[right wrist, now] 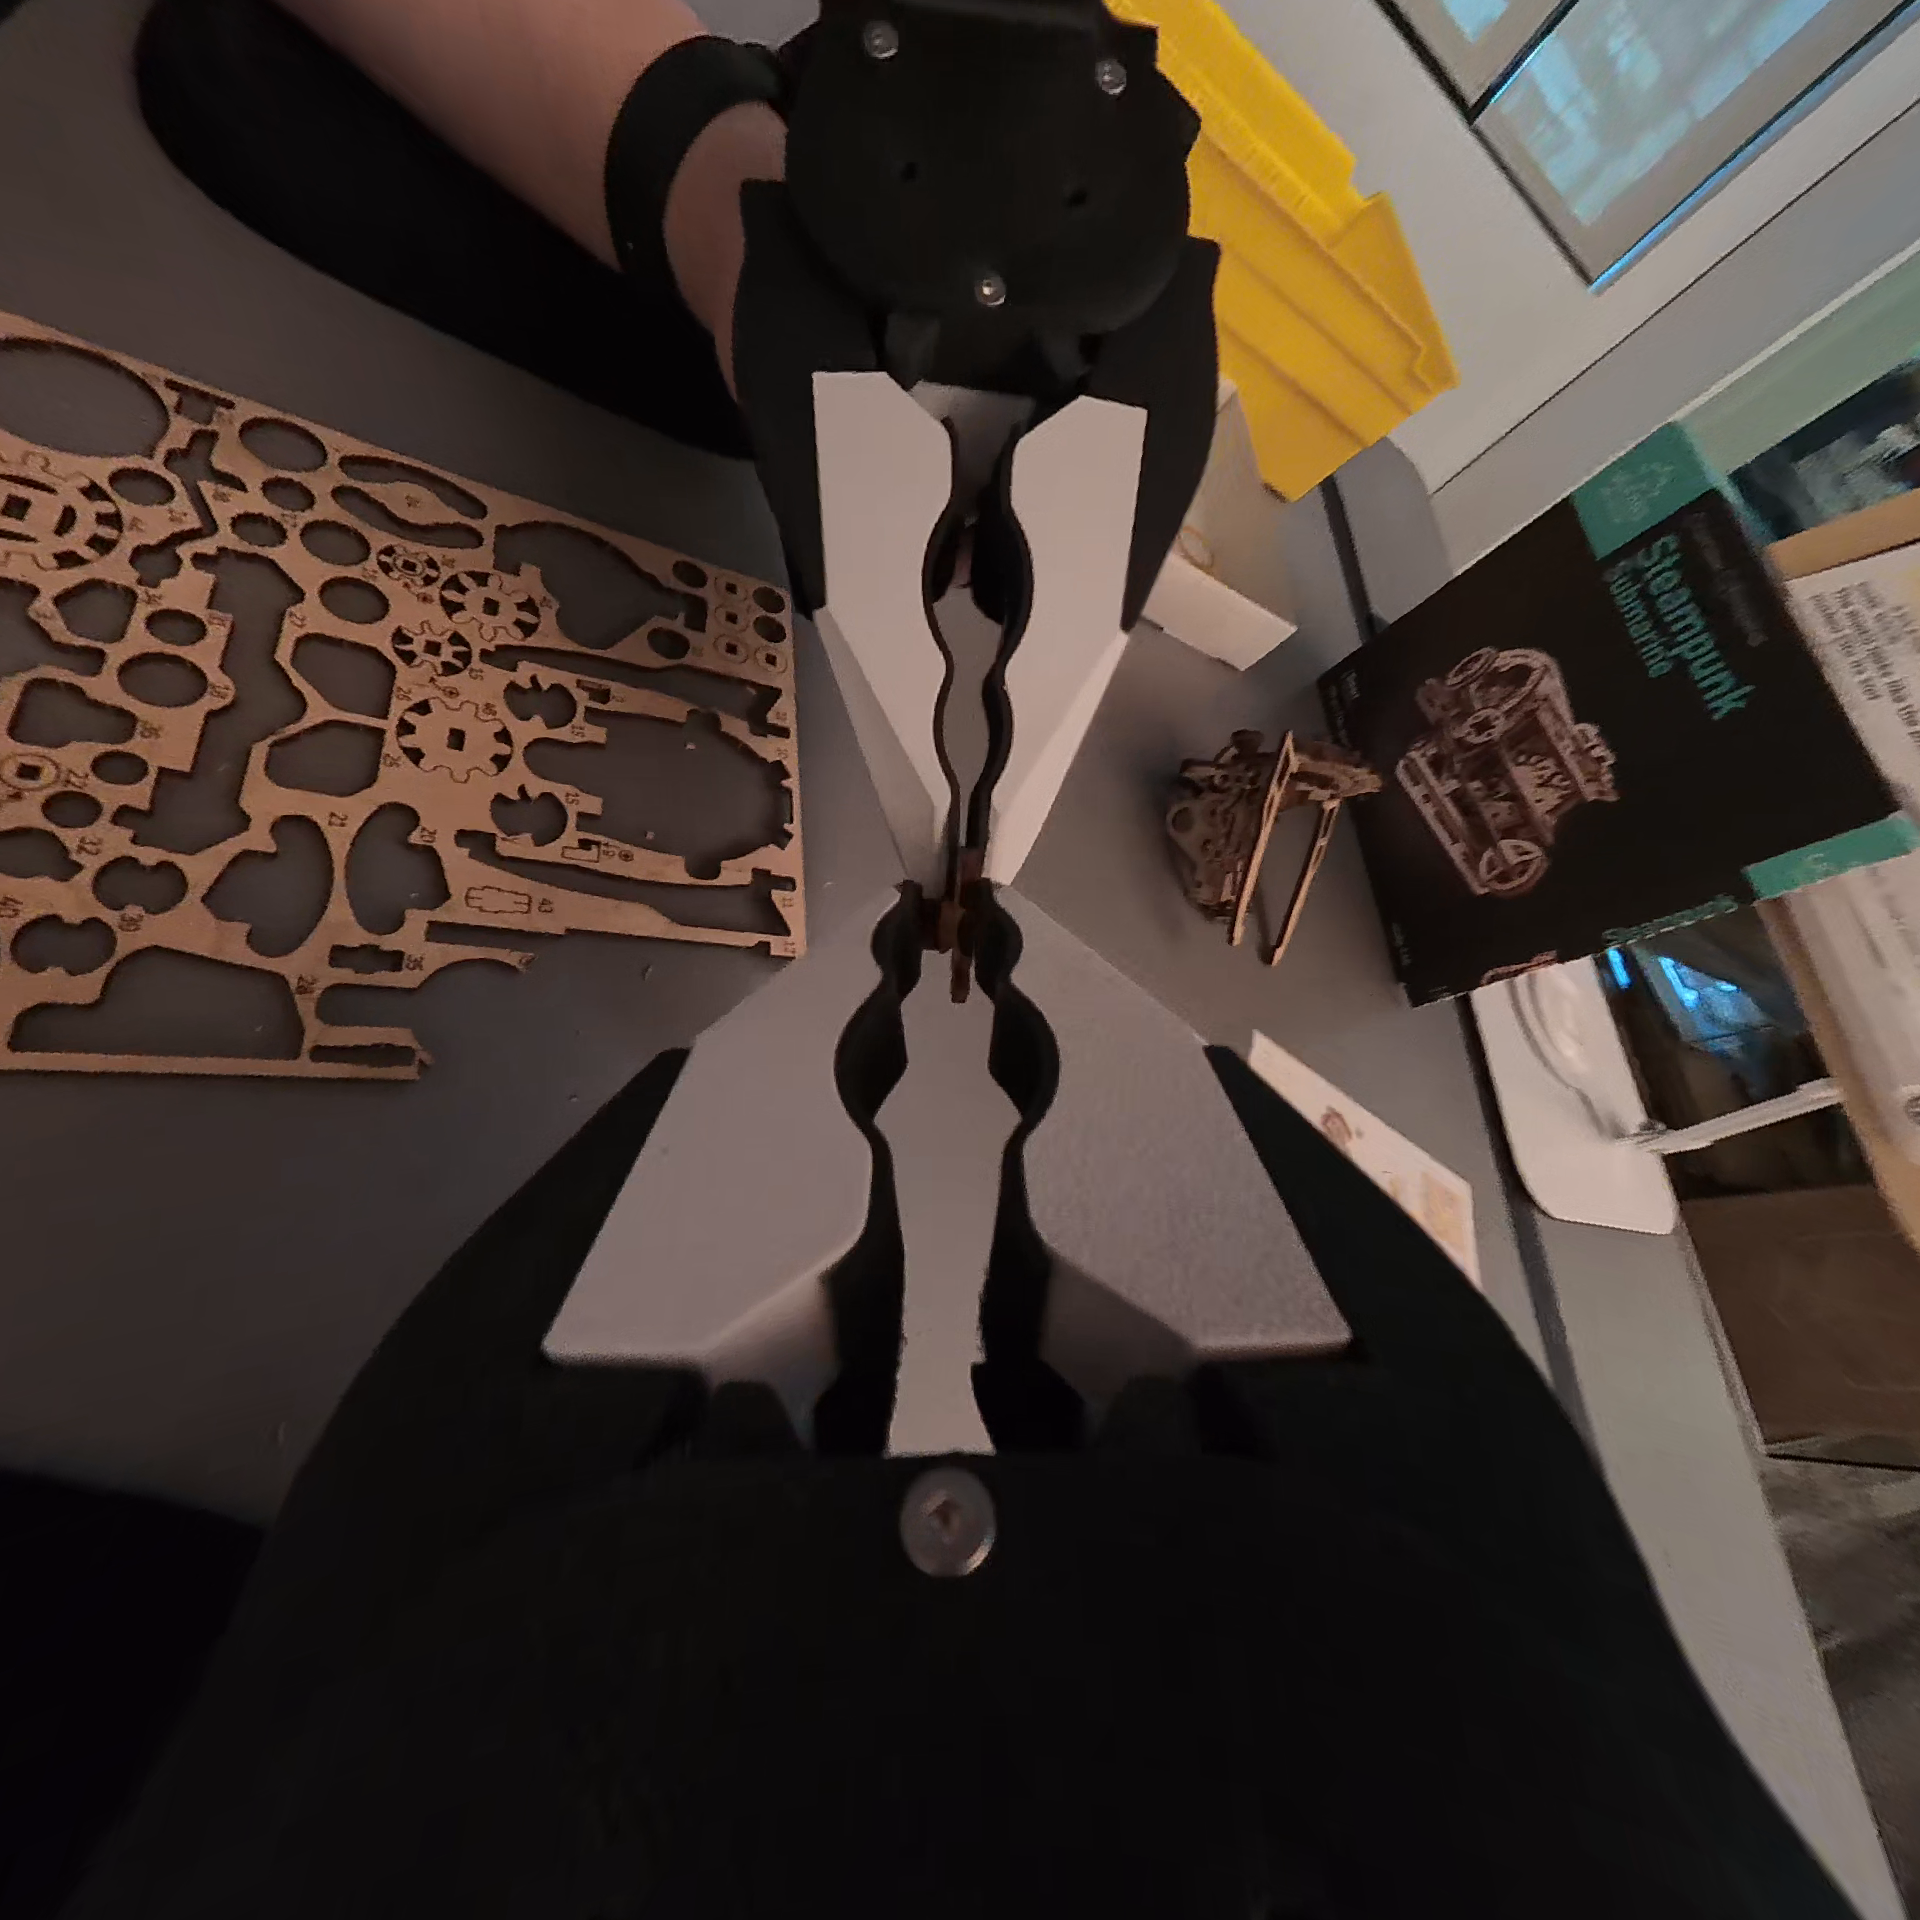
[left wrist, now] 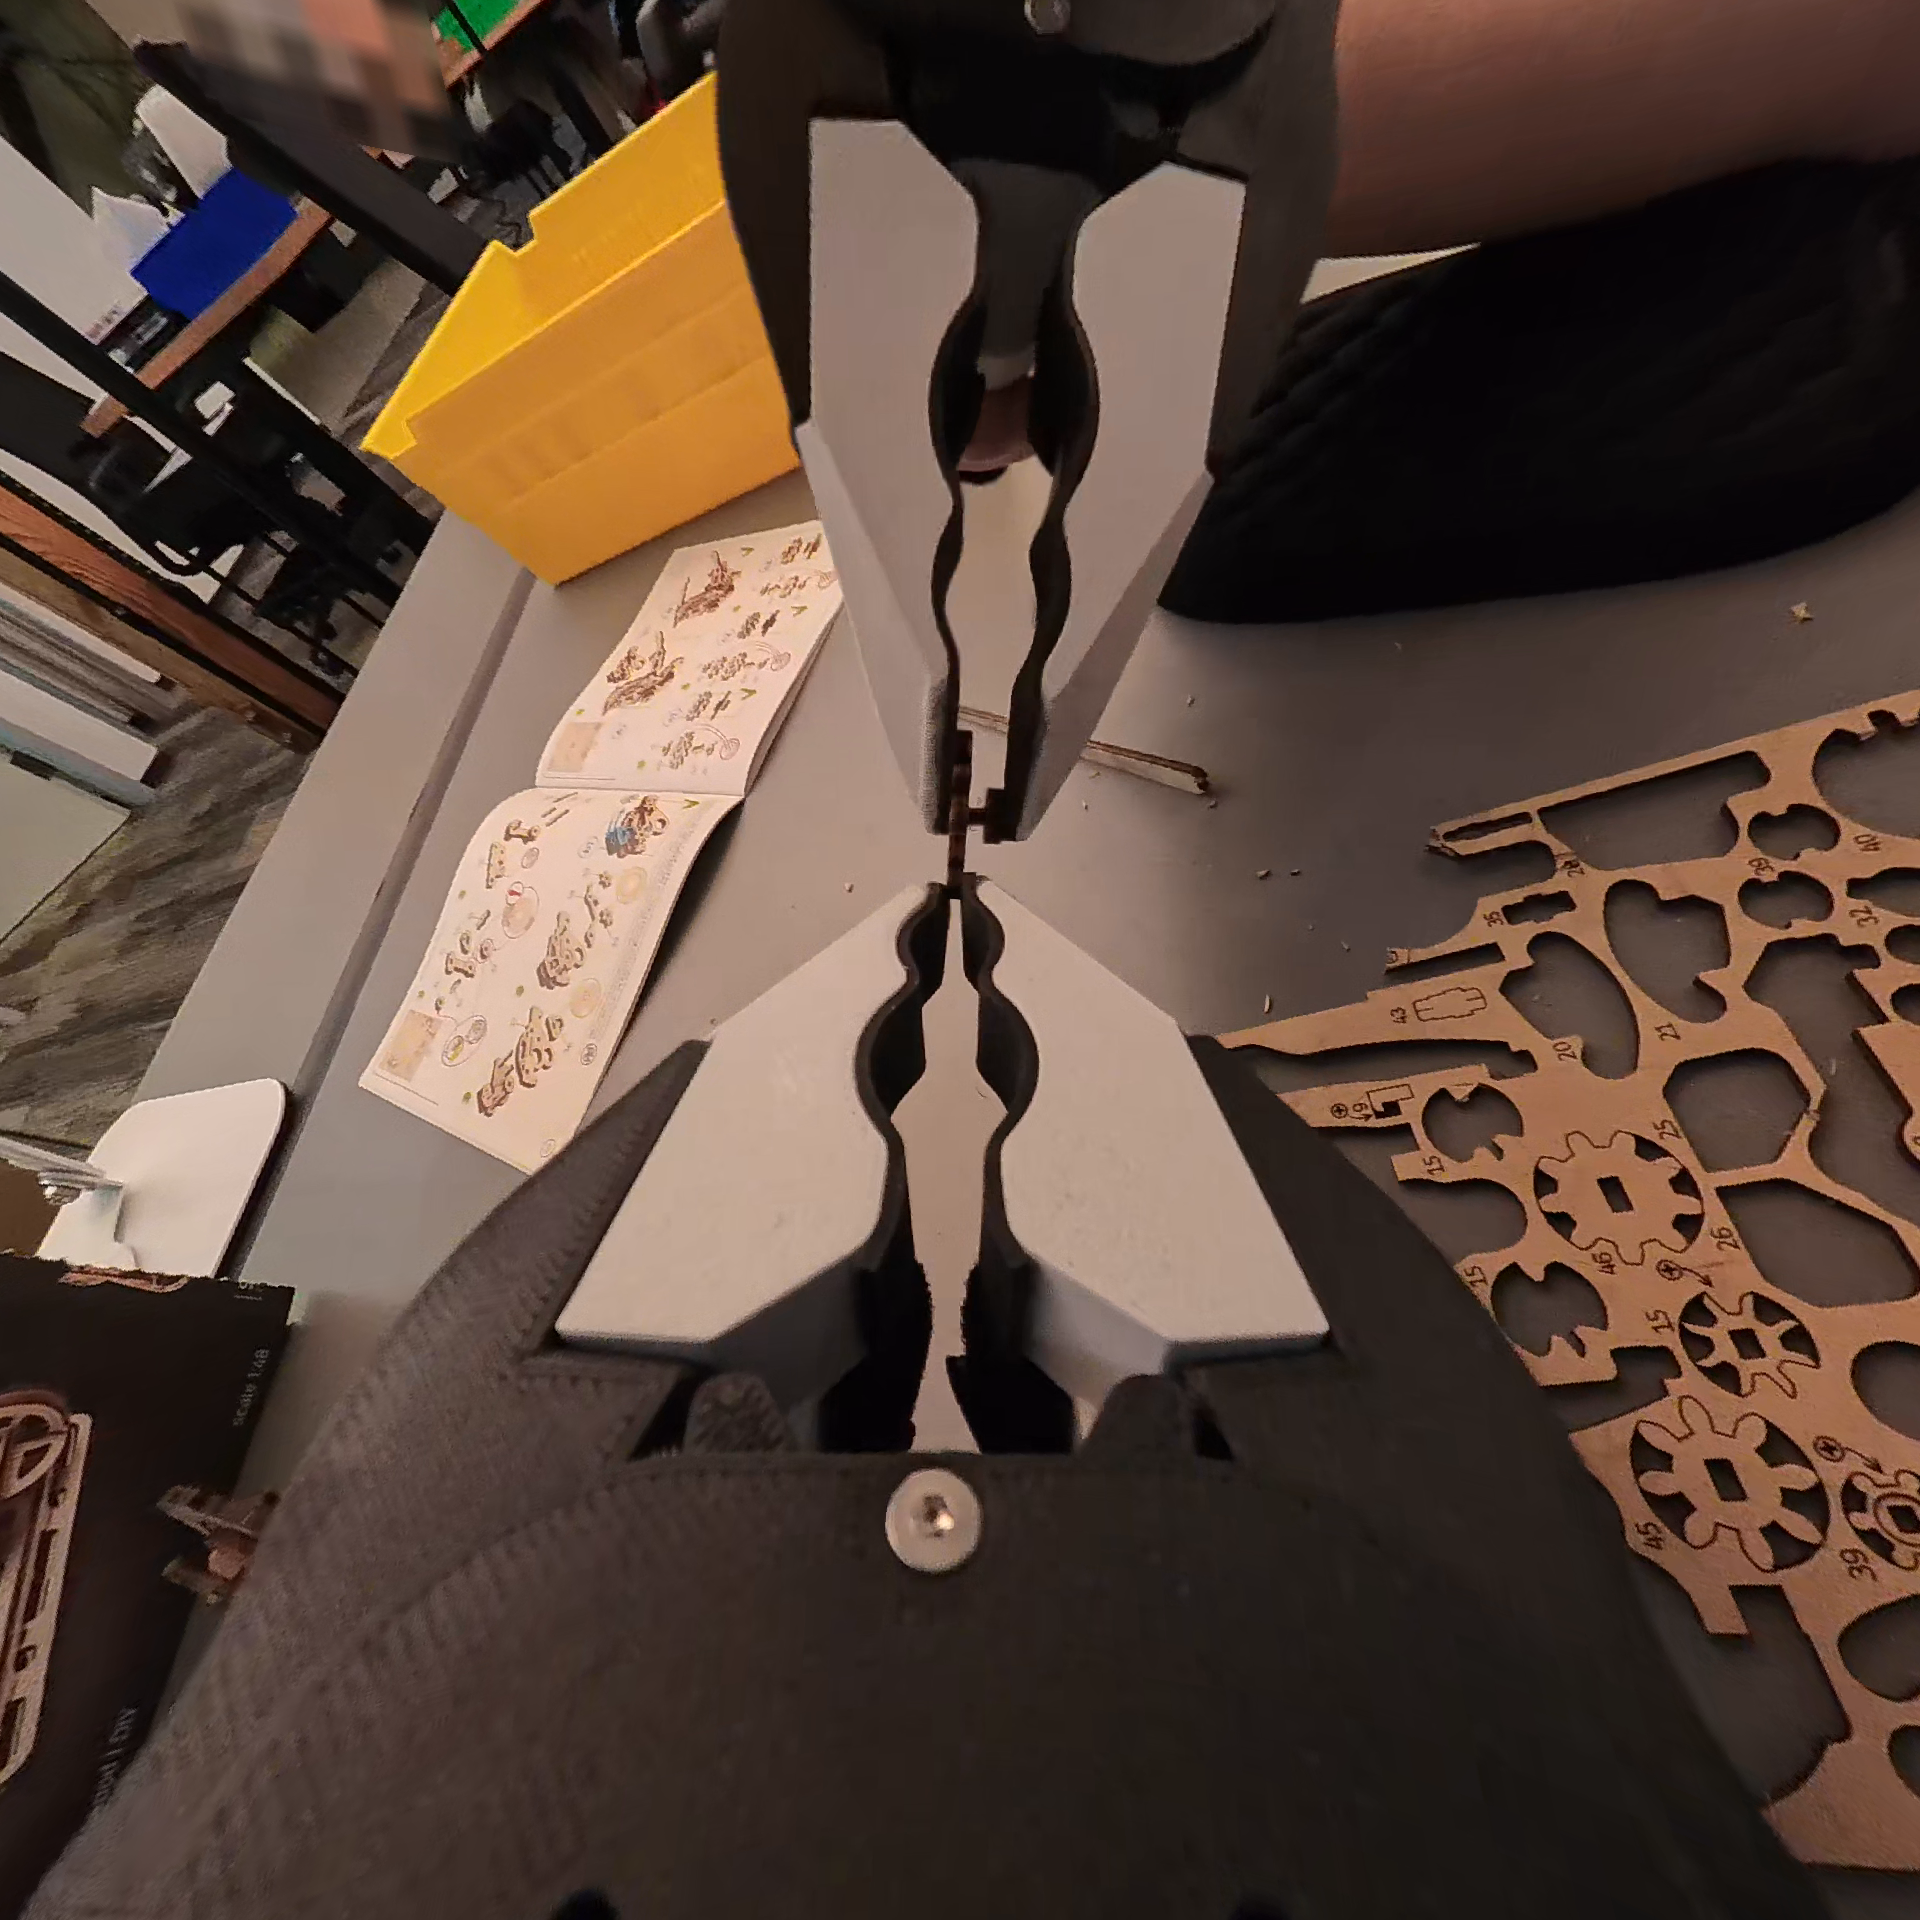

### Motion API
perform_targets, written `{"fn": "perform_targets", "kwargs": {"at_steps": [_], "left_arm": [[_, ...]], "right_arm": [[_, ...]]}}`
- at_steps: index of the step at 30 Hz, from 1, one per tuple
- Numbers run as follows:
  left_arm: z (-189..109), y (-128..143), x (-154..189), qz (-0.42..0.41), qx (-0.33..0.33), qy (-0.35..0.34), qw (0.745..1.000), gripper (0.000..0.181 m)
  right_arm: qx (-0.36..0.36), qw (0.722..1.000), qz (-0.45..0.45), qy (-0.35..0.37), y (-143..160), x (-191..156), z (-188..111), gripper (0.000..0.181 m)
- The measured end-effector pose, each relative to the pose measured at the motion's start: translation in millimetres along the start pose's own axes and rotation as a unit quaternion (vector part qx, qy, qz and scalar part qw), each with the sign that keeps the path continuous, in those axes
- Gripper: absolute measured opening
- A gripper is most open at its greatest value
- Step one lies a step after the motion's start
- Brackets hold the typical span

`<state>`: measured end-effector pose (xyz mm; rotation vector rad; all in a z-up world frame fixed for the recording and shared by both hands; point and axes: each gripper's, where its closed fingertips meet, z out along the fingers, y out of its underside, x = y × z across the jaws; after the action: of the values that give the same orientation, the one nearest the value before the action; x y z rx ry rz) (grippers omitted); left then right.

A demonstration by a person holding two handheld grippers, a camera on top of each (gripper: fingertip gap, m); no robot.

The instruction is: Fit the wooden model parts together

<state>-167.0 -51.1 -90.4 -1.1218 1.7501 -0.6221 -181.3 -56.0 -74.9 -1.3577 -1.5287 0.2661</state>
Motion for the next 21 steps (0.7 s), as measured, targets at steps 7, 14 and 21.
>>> {"fn": "perform_targets", "kwargs": {"at_steps": [7, 14, 21], "left_arm": [[2.0, 4.8, 4.6, -0.002, -0.014, 0.016, 1.000, 0.000], [1.4, 4.4, 4.6, -0.009, -0.011, 0.020, 1.000, 0.000], [2.9, 6.9, 5.9, -0.016, -0.014, 0.026, 0.999, 0.000]], "right_arm": [[-0.006, 0.999, 0.030, -0.023, 4.1, -3.8, 2.9, 0.007], [-0.003, 0.999, 0.033, -0.026, 3.6, -3.4, 3.0, 0.007], [-0.012, 1.000, 0.019, -0.022, 5.9, -4.8, 5.2, 0.008]]}}
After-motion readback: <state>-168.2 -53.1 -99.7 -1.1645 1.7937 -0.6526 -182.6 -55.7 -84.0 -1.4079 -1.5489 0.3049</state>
